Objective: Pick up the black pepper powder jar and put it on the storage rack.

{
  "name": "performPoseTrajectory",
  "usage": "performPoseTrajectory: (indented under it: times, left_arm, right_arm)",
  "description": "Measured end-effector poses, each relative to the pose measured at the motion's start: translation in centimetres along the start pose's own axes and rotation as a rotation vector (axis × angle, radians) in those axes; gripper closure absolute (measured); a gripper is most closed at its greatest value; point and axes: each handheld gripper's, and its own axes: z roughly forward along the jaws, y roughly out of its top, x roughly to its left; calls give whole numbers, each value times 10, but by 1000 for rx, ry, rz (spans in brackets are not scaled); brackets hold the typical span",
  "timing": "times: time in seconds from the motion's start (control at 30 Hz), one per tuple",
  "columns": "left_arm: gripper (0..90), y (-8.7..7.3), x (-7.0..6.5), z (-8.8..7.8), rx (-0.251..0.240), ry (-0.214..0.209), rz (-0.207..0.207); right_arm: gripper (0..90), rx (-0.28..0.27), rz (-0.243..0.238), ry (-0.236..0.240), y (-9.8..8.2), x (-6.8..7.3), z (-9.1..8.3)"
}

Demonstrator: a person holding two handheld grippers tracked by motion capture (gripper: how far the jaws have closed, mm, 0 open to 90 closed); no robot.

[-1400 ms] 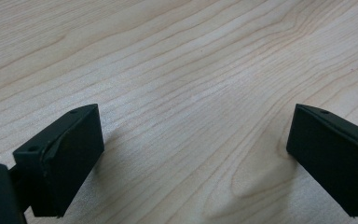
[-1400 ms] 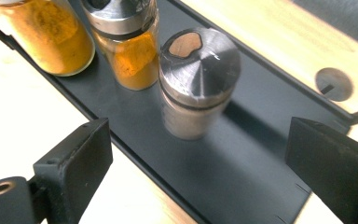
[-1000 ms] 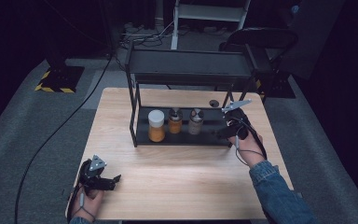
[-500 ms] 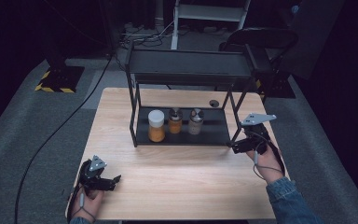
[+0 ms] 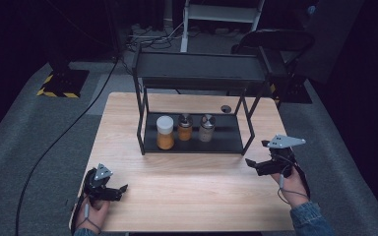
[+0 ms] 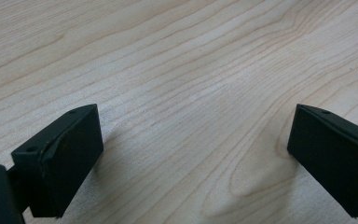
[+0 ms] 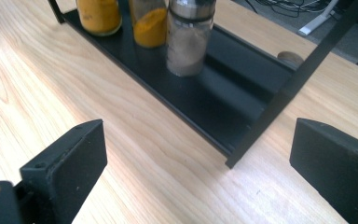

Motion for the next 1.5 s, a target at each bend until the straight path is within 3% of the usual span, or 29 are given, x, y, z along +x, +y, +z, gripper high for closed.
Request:
performPoseTrajectory:
  times: [0.6,1.5]
  left_arm:
    - [28,0,-1,0,3,2,1]
    - [28,0,-1,0,3,2,2]
  right_arm:
    - [36,-20,92,-27,-65,2,18]
    - [40,65,80,-15,-93,17,56]
